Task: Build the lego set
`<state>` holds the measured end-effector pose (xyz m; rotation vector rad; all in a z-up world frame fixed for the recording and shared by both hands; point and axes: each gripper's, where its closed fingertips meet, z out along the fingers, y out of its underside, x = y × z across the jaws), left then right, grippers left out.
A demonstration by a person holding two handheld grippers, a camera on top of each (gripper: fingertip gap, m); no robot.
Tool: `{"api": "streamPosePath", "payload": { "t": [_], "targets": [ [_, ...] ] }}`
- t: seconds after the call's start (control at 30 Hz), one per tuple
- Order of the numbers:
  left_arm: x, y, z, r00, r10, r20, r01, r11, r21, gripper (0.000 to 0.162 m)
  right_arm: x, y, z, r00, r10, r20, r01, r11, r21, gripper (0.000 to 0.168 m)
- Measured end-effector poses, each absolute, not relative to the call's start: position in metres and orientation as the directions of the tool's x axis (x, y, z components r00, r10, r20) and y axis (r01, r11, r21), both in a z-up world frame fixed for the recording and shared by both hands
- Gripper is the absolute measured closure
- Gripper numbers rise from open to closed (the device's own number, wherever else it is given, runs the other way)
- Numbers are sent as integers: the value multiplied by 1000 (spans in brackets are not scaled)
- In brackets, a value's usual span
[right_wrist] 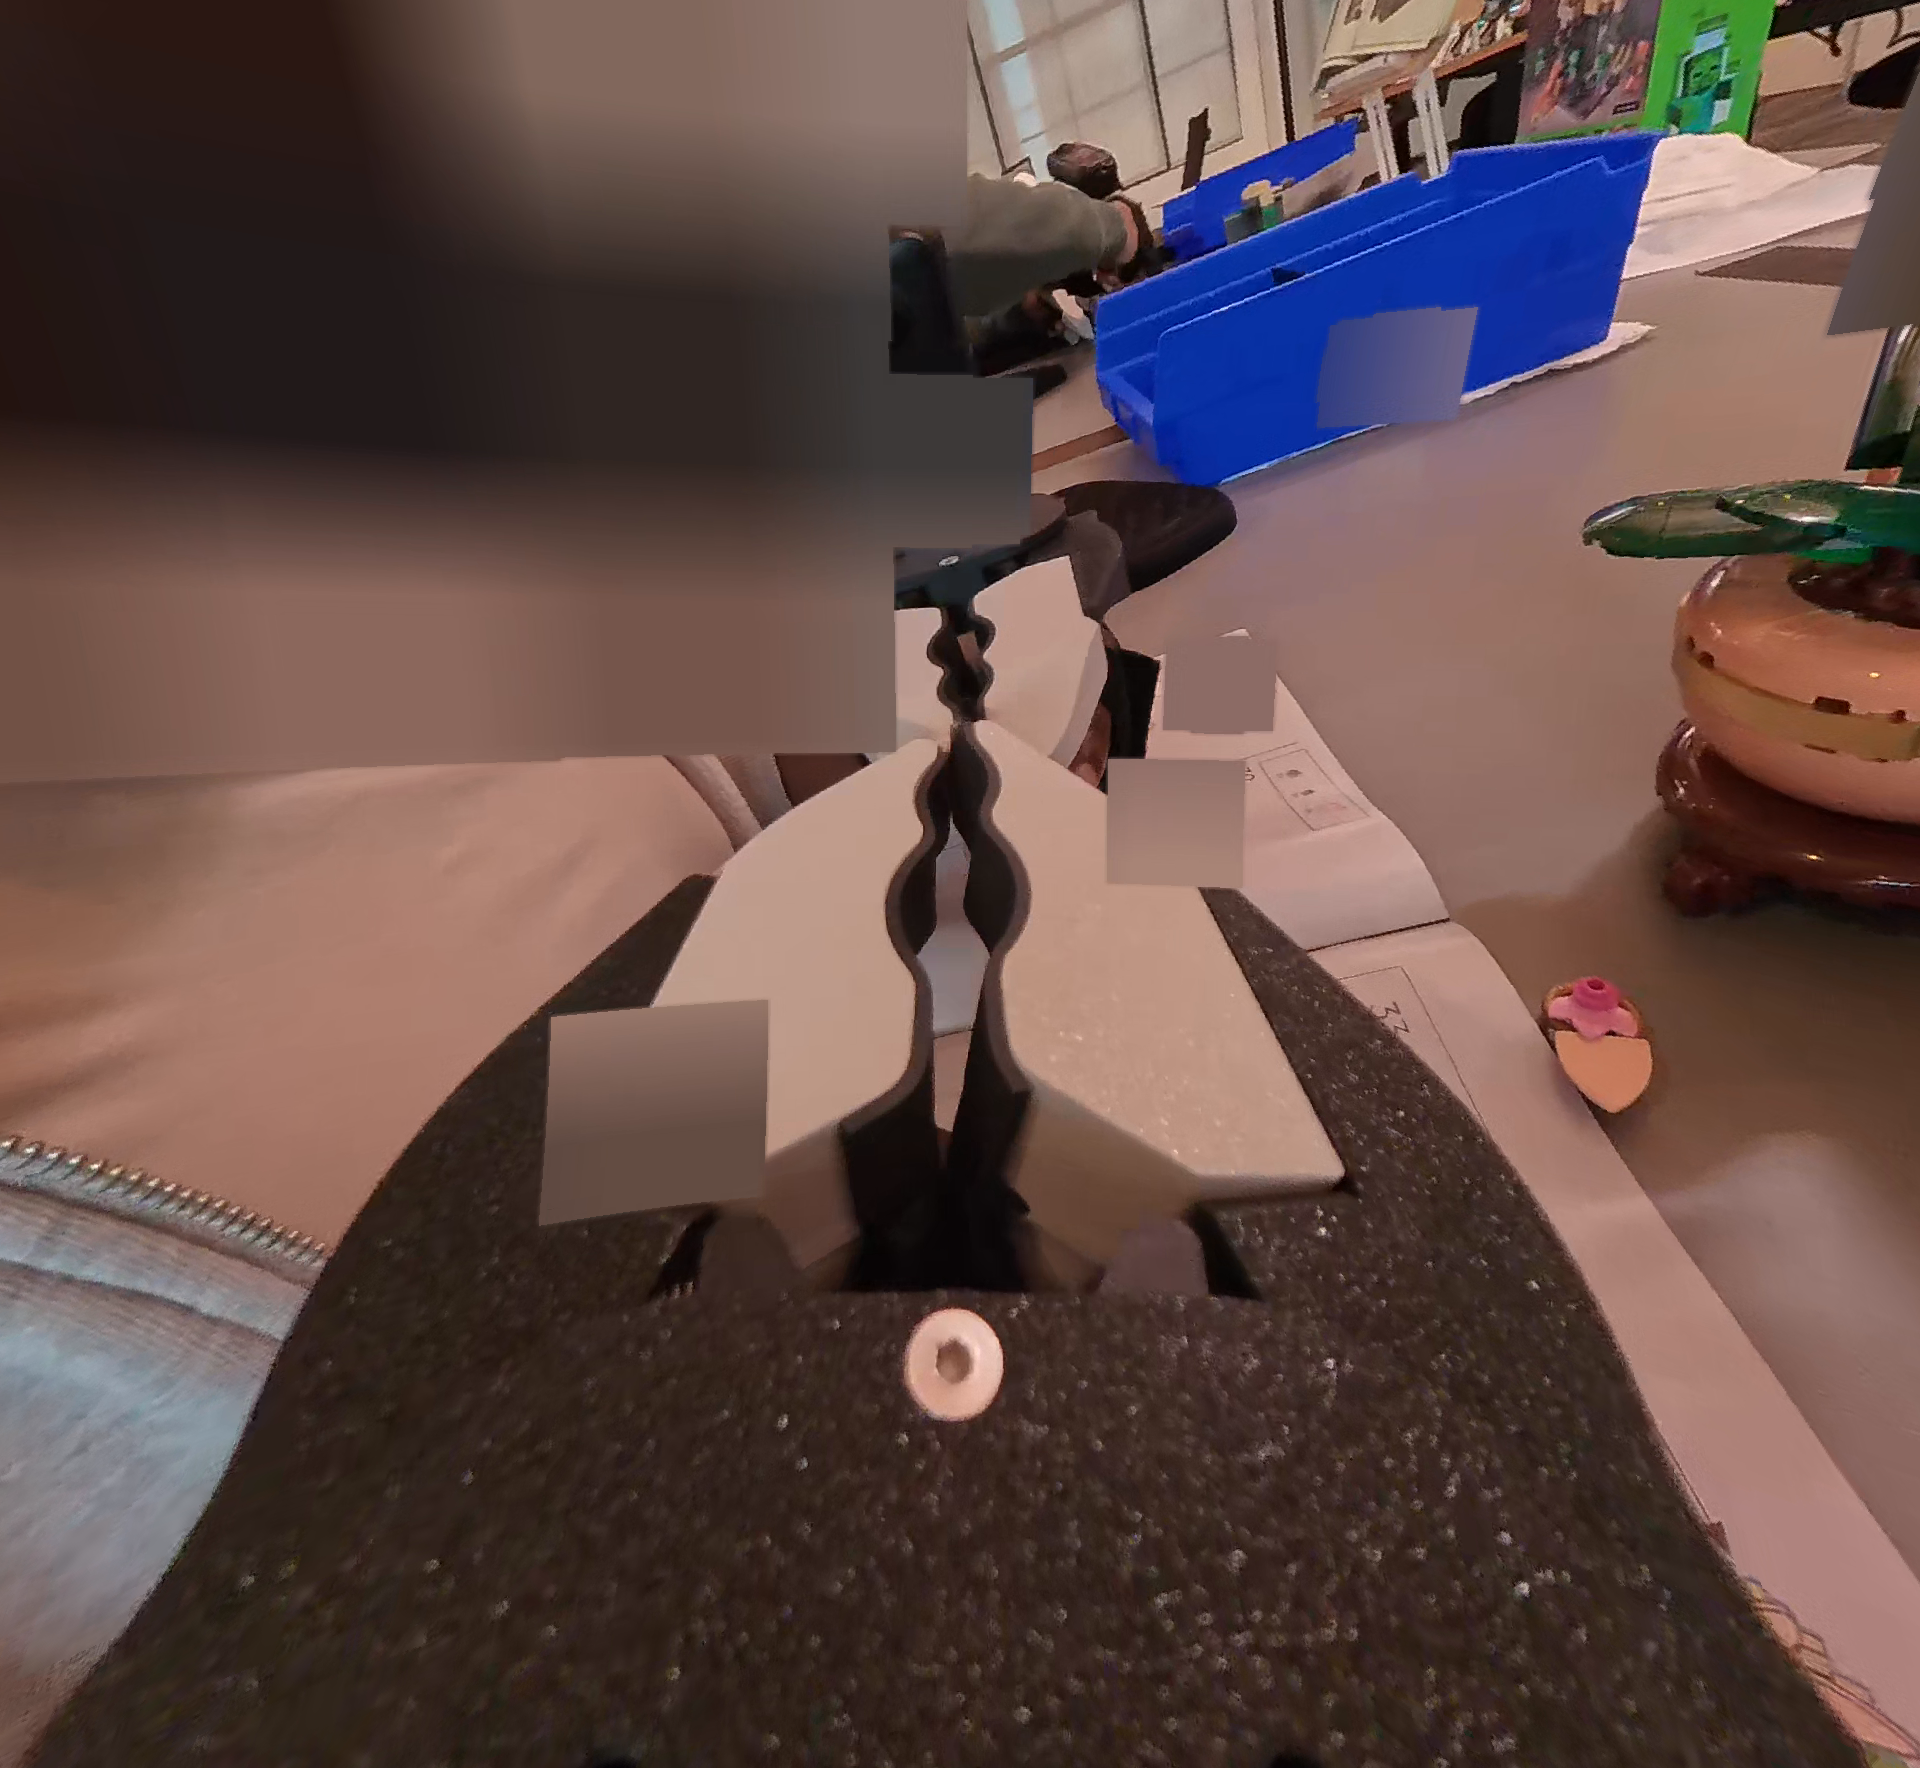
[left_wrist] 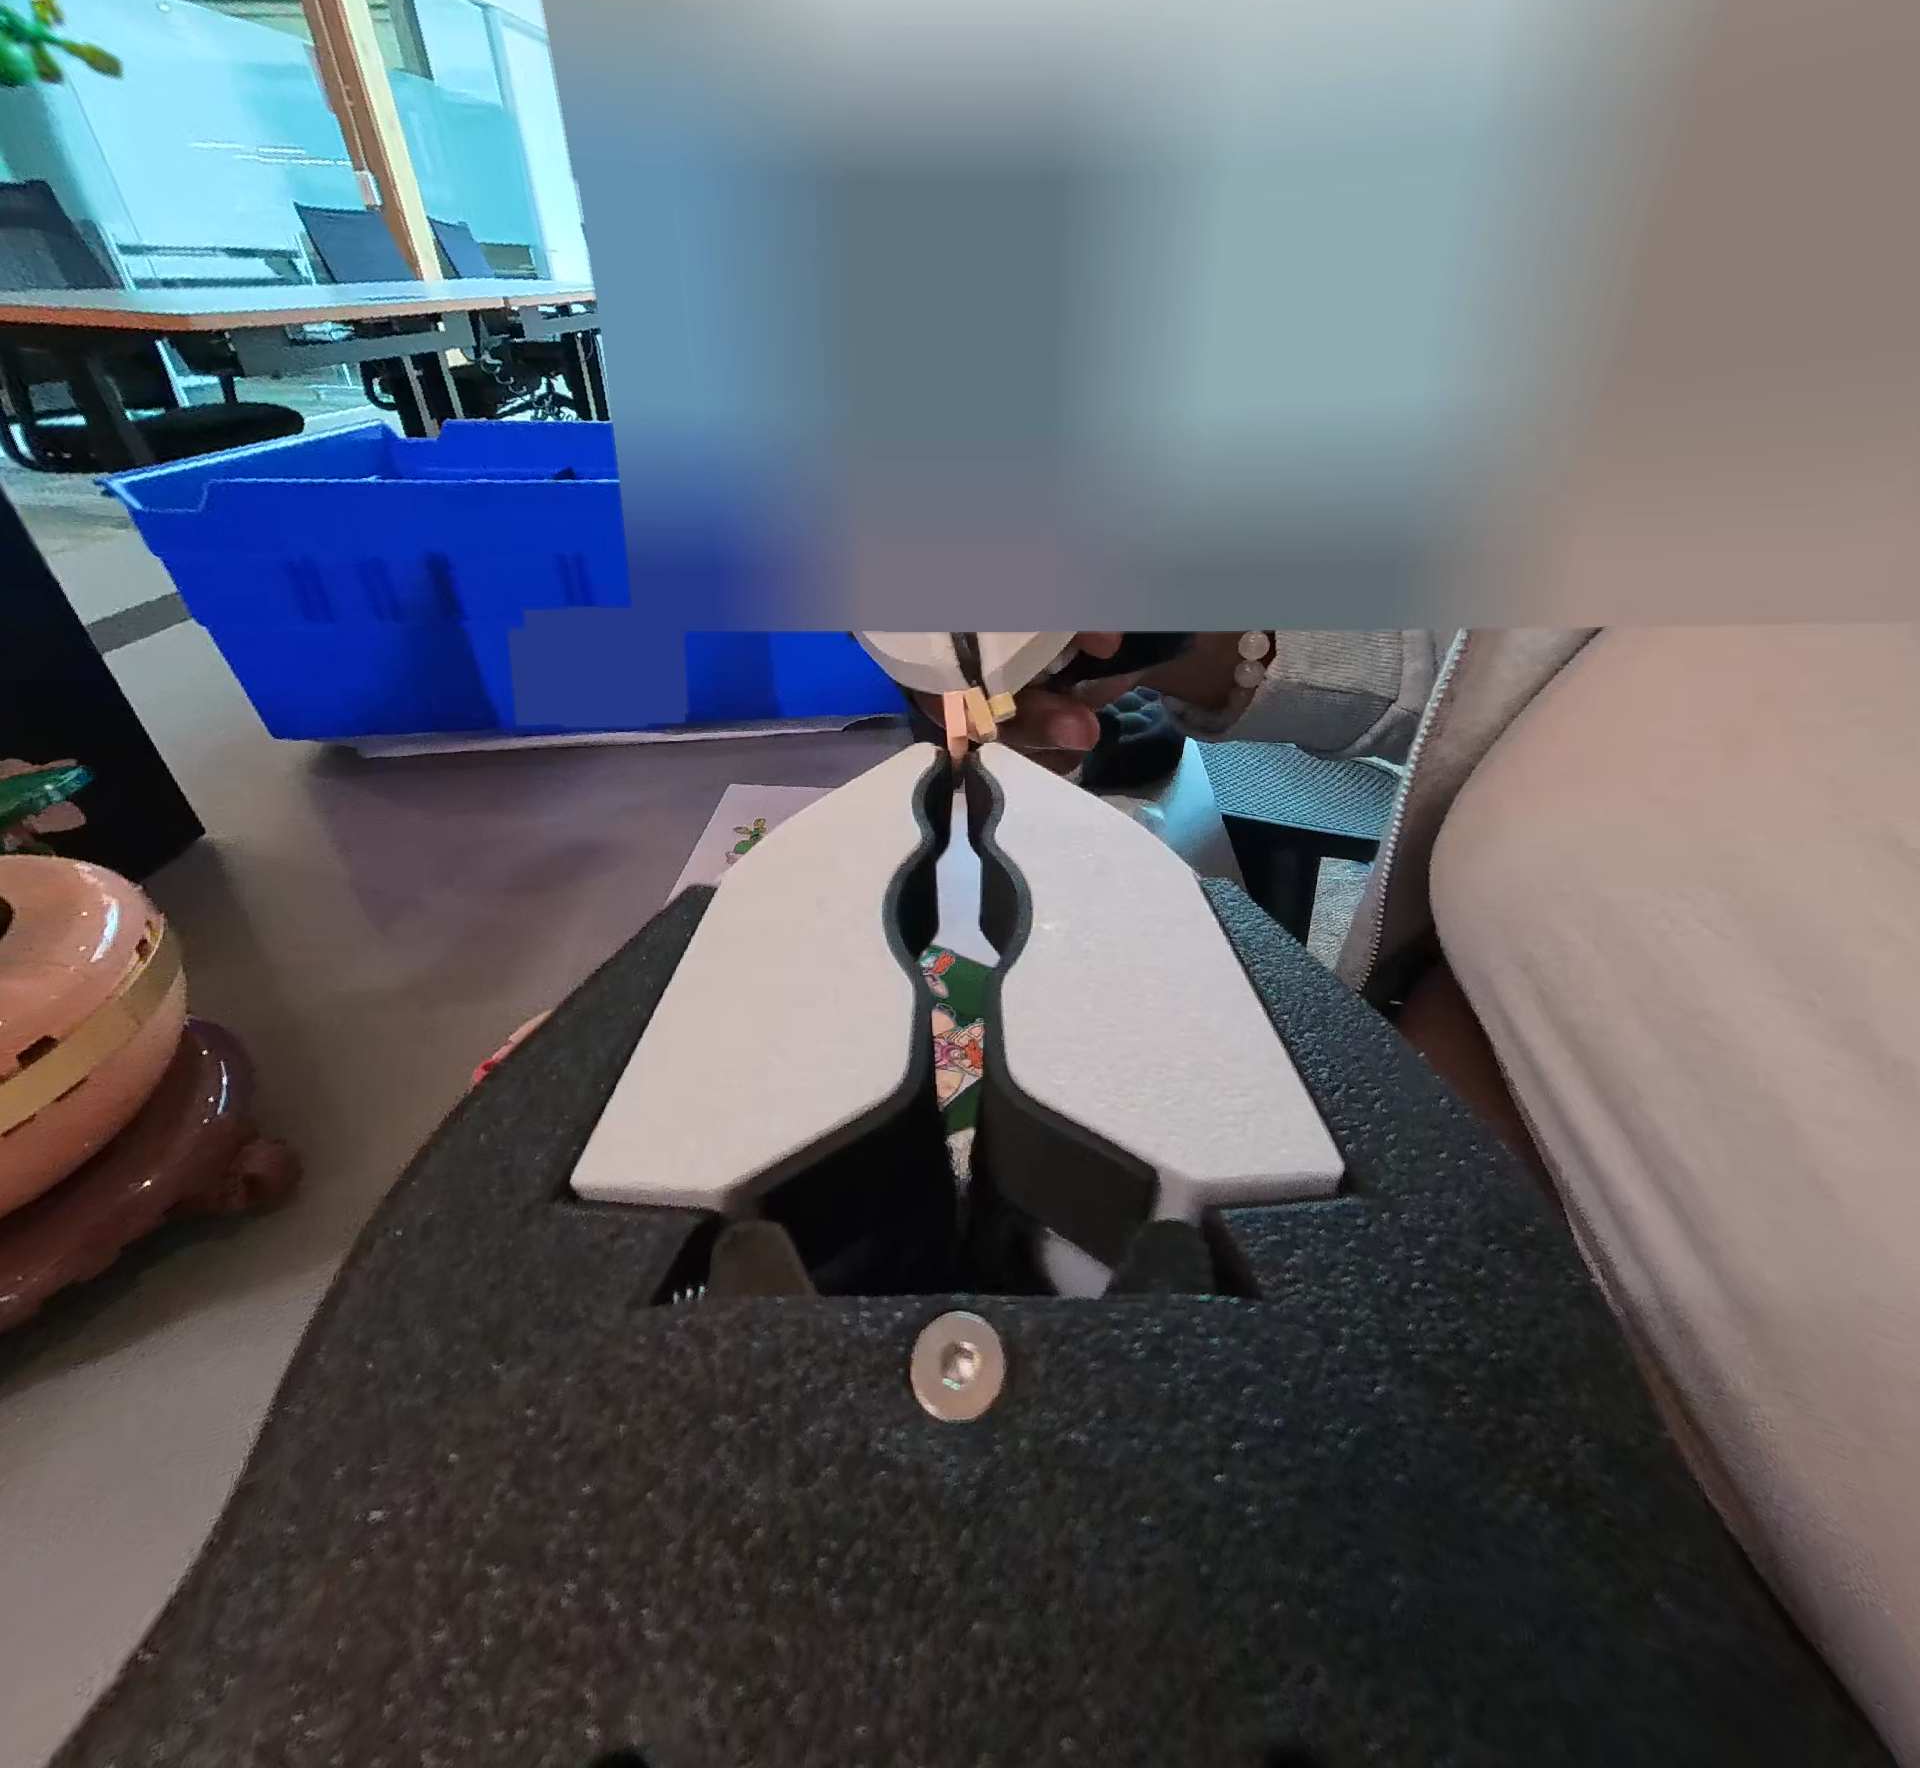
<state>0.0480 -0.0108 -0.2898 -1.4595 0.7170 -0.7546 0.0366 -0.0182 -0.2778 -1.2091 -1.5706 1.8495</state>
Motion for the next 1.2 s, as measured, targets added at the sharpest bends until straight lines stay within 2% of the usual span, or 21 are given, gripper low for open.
{"api": "streamPosePath", "payload": {
  "t": [0.17,0.3,0.4,0.47,0.63,1.2],
  "targets": [
    [44,-8,-292,606,-794,47,9,-52,-999,160,33,-14,-281,-509,799,-320,193,-257,-947,168],
    [44,-8,-294,598,-800,52,-2,-66,-998,161,36,-11,-278,-517,806,-287,187,-221,-957,160],
    [43,-9,-296,599,-799,49,-15,-73,-997,161,39,-9,-280,-521,827,-213,219,-112,-969,142],
    [44,-9,-298,598,-801,43,-32,-78,-996,161,39,-13,-287,-540,831,-137,252,4,-968,138],
    [47,-8,-298,607,-794,24,-61,-77,-995,161,33,-17,-291,-552,834,-16,259,153,-954,155],
    [47,-6,-292,652,-751,101,28,-109,-994,162,32,-14,-284,-464,882,80,81,132,-988,158]
  ]
}}
